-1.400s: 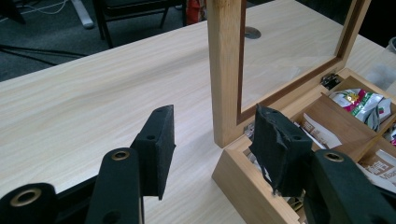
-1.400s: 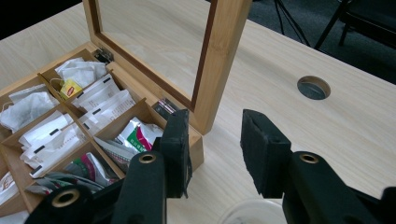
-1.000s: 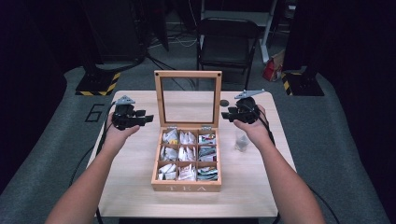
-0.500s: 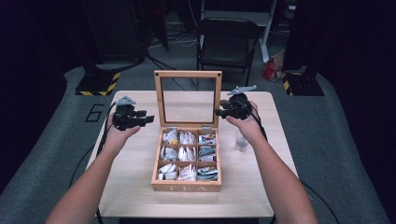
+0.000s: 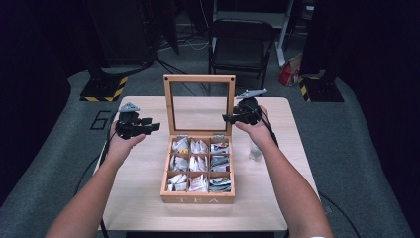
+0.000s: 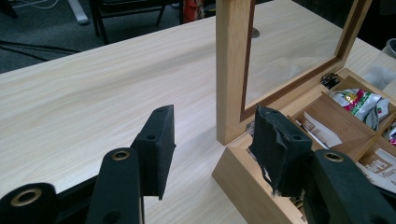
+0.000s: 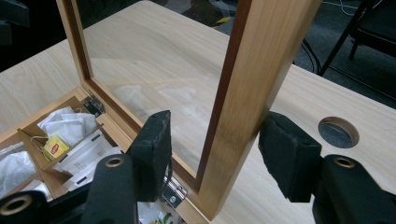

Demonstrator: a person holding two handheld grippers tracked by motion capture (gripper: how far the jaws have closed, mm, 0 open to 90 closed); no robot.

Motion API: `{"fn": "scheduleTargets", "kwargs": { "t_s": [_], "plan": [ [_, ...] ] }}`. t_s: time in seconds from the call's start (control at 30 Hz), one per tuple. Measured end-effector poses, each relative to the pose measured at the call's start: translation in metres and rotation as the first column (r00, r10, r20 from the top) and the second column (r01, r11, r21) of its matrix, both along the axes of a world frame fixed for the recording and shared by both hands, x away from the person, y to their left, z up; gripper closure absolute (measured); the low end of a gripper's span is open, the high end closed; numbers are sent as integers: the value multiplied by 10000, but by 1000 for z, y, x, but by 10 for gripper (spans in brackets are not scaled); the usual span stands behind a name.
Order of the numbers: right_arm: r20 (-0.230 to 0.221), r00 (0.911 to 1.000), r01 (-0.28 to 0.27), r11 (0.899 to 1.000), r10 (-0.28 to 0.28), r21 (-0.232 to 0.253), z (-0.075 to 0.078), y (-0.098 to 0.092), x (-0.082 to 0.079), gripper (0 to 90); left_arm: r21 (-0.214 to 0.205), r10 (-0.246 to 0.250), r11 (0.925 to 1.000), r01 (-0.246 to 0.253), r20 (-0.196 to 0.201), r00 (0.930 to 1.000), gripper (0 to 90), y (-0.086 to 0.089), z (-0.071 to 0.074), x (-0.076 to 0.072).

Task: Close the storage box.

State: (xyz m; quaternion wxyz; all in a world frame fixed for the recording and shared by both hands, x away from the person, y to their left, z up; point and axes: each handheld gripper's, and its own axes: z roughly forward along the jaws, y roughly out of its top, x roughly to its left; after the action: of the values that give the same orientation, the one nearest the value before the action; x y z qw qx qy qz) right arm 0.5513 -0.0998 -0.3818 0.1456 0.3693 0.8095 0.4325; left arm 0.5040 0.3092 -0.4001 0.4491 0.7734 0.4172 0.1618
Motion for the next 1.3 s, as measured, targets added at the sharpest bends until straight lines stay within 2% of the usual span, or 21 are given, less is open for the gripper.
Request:
{"fn": "scheduleTargets", "kwargs": {
  "t_s": [0.17,0.23,0.43,0.47,0.5,0.63,0.7,0.8,0.87,0.97,1.03,1.13,1.3],
  "plan": [
    [-428,9990,112,9994,-97,331,4,-3,-2,491,21,-61,10000,61,9,10000,485,-2,0,-1],
    [-416,9991,27,9999,-21,148,6,-4,-3,546,41,-128,9999,128,38,9999,485,-3,1,-1],
    [-301,9991,-287,9992,295,268,8,-1,-10,648,11,-231,9997,231,77,9997,485,-5,3,-2],
    [-301,9991,-287,9992,295,268,8,-1,-10,648,11,-231,9997,231,77,9997,485,-5,3,-2],
    [-374,9986,-370,9989,380,275,9,3,-13,642,-261,-303,9992,306,124,9995,485,-7,5,-2],
    [-189,9989,-428,9991,429,54,10,6,-15,644,-542,-432,9975,448,305,9986,498,-11,9,-3],
    [-182,9986,-496,9987,498,134,9,5,-16,642,-374,-607,9974,623,430,9972,521,-15,13,-5],
    [-173,9981,-582,9981,585,189,9,4,-19,639,-495,-705,9961,733,573,9959,525,-21,19,-8],
    [-130,9981,-607,9979,609,205,8,3,-21,638,-416,-839,9953,871,716,9939,535,-24,23,-11],
    [-22,9975,-701,9971,702,308,7,1,-24,632,-288,-768,9964,800,981,9922,554,-27,27,-14],
    [-89,9969,-777,9960,782,441,5,-1,-27,623,-416,-835,9953,877,939,9921,617,-27,28,-15],
    [-137,9962,-850,9949,859,548,3,-3,-33,605,-172,-952,9951,974,1012,9903,617,-28,29,-21],
    [-109,9946,-1021,9923,1031,704,0,-7,-47,566,-190,-1123,9932,1150,1096,9876,607,-28,26,-33]
  ]
}}
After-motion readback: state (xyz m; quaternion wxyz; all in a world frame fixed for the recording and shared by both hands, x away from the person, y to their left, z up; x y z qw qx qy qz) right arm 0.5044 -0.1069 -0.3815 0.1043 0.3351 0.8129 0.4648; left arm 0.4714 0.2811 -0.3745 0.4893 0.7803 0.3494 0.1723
